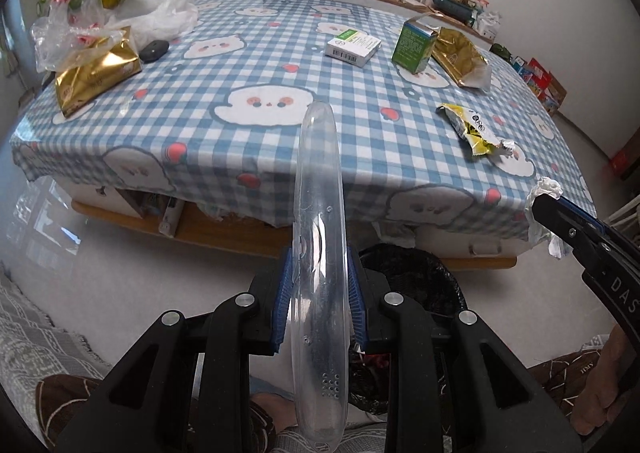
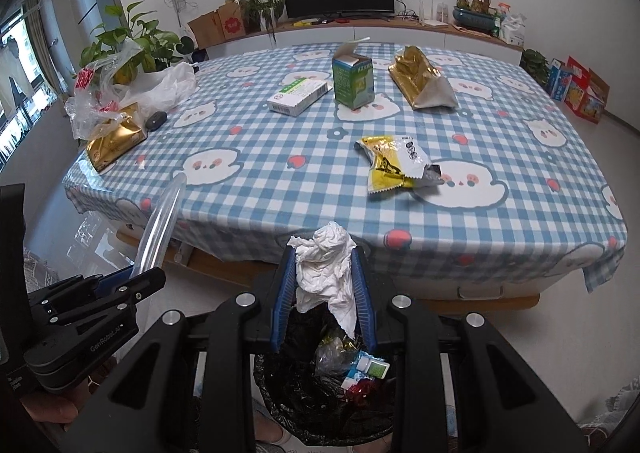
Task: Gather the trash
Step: 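Carry the clear tube and white tissue with both tools over the bin, then open the right tool to drop the white tissue into the bin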
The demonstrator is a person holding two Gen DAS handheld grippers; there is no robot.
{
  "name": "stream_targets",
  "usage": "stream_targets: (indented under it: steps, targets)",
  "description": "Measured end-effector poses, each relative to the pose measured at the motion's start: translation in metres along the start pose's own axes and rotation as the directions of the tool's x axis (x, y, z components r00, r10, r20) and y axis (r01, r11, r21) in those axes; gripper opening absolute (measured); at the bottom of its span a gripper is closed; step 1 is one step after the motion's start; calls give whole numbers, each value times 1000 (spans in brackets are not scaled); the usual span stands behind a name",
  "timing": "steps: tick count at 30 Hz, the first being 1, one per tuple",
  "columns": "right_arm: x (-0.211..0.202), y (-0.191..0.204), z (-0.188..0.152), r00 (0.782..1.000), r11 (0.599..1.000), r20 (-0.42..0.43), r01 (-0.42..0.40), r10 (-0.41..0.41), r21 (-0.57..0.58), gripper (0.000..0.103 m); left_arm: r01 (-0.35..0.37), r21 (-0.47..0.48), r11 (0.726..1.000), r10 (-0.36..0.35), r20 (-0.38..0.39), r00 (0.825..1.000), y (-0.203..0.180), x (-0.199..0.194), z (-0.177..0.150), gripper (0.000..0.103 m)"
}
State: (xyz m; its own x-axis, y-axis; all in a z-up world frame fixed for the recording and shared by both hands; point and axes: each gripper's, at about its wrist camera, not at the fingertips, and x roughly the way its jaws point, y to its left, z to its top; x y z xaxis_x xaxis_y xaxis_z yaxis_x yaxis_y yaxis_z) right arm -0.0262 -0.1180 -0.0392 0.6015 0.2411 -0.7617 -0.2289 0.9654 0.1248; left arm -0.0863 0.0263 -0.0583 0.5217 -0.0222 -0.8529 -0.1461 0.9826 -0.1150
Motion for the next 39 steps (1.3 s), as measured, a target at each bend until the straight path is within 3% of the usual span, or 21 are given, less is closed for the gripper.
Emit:
stream_targets:
  steps: [7, 18, 34, 39]
  targets:
    - [32, -2, -35, 998, 1000, -55, 20, -21, -9, 27, 10, 9, 1000, -10, -55, 998, 2, 27, -36, 25]
    - [86, -6, -82, 987, 1000, -157, 23, -24, -8, 27, -31, 27, 999, 34, -124, 992, 10, 88, -76, 25]
    - [142, -12, -122, 962, 999, -273, 32, -31, 1, 27, -39, 58, 998, 48, -168, 985, 6, 130, -97, 25]
    - [142, -13, -124, 963, 999, -265, 39, -36, 7, 34, -39, 40, 998, 45, -164, 985, 9, 129, -95, 25]
